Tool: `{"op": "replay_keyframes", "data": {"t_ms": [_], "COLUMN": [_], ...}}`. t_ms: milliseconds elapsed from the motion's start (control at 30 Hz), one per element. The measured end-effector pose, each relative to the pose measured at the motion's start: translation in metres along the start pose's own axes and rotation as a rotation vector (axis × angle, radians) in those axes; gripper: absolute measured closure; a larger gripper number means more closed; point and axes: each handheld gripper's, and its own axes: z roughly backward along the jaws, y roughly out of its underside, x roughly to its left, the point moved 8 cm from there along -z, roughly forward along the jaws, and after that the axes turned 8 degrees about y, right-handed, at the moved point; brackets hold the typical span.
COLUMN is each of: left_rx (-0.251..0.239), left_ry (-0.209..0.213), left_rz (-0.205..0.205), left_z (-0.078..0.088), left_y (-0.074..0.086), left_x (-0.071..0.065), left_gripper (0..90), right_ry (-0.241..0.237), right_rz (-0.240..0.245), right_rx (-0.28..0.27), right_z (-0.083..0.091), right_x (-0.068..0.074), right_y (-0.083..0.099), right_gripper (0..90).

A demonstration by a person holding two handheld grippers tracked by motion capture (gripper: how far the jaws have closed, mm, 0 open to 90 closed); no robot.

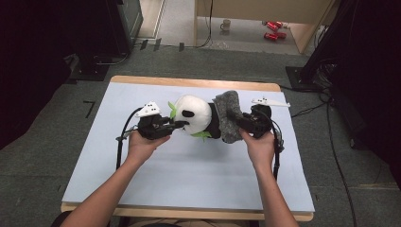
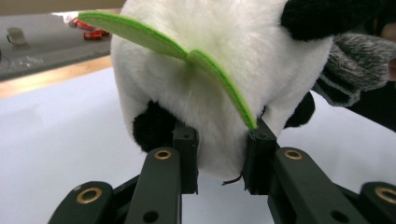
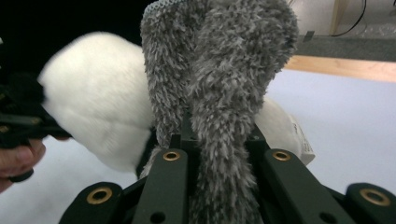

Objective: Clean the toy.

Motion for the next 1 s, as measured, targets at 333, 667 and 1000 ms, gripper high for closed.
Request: {"op": "replay_keyframes", "data": {"t_ms": [333,667,1000], "left_rx": [0.001,0.009,0.013], "left_ry": [0.001,-0.023,-0.04], "left_rz": [-0.084,-0.104,-0.111], "left_z": [-0.015,-0.016,-0.016], "left_y": [0.009,0.005,0.005], "left_x": [-0.019,-0.024,-0.029], "left_gripper": [69.5,69.2,68.9], "right_ry": [-0.046,-0.139,-0.132], "right_rz": [0.032,0.063,0.108], "right_rx": [-0.042,0.007,0.21], "right_z": [0.025,0.022,-0.033], "right_x": [0.038,0.092,0.12], "right_y": [-0.027,-0.046,-0.023], "right_gripper": [78.1,78.0,78.1]}}
